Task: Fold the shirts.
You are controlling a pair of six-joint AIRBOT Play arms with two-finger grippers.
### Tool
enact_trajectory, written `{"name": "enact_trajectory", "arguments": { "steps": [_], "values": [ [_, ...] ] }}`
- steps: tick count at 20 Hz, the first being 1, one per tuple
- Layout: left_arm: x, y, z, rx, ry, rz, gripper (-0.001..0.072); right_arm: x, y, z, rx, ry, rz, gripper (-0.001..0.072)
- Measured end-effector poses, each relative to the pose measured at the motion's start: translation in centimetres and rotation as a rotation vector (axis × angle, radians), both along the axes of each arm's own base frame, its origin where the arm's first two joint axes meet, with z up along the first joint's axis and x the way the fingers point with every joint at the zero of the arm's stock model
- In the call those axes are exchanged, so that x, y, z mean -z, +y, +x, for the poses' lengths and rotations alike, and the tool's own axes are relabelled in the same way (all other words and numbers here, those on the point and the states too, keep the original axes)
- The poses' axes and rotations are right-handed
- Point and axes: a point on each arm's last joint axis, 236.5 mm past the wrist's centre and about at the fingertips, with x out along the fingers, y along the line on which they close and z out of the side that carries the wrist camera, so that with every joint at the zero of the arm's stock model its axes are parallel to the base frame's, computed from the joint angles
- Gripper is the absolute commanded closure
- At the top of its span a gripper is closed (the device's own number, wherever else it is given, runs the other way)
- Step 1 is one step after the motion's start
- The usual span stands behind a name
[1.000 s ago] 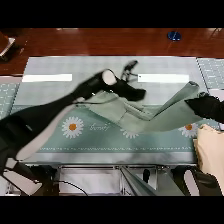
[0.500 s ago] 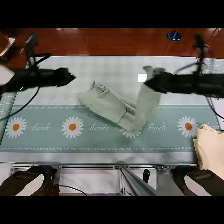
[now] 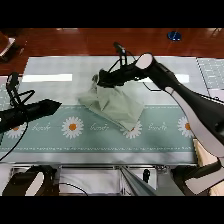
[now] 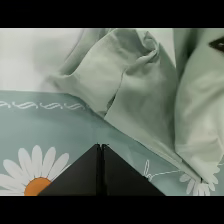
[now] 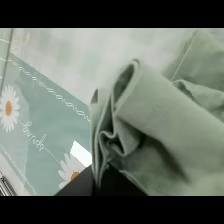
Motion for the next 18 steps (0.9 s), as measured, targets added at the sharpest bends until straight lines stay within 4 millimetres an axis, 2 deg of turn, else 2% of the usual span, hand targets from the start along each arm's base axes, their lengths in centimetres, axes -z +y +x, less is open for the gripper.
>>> {"name": "enact_trajectory", "arguments": {
  "steps": [1,3,5,6,8,11,12,14,16,18],
  "values": [
    [0.2,0.0,-0.1,-0.004,0.002,-0.002,0.0682,1.1,0.7,0.1,0.000,0.024,-0.002,0.0284],
    [0.3,0.2,0.0,-0.015,-0.003,-0.001,0.0682,2.8,1.6,0.0,-0.009,0.046,-0.010,0.0300],
    [0.4,0.3,0.0,-0.020,-0.001,-0.006,0.0682,3.2,1.5,0.1,-0.016,0.058,-0.011,0.0305],
    [0.4,0.3,0.1,-0.028,-0.006,-0.009,0.0682,2.8,0.9,0.5,-0.012,0.058,-0.009,0.0304],
    [0.4,0.3,0.1,-0.034,0.000,-0.018,0.0682,0.8,-1.5,1.2,-0.007,0.053,-0.002,0.0304],
    [0.4,0.3,0.1,-0.042,0.002,-0.025,0.0682,-4.6,-8.0,1.7,0.006,-0.007,-0.037,0.0305],
    [0.4,0.3,0.1,-0.043,0.002,-0.025,0.0682,-6.4,-10.9,1.5,0.025,-0.046,-0.084,0.0305],
    [0.4,0.3,0.1,-0.043,0.002,-0.025,0.0682,-8.7,-16.8,-0.1,0.103,-0.113,-0.218,0.0304],
    [0.4,0.3,0.1,-0.045,0.003,-0.027,0.0682,-8.9,-22.9,-2.5,0.252,-0.147,-0.360,0.0304],
    [0.4,0.3,0.2,-0.046,0.002,-0.027,0.0682,-6.9,-28.0,-6.1,0.434,-0.132,-0.449,0.0304]
  ]
}}
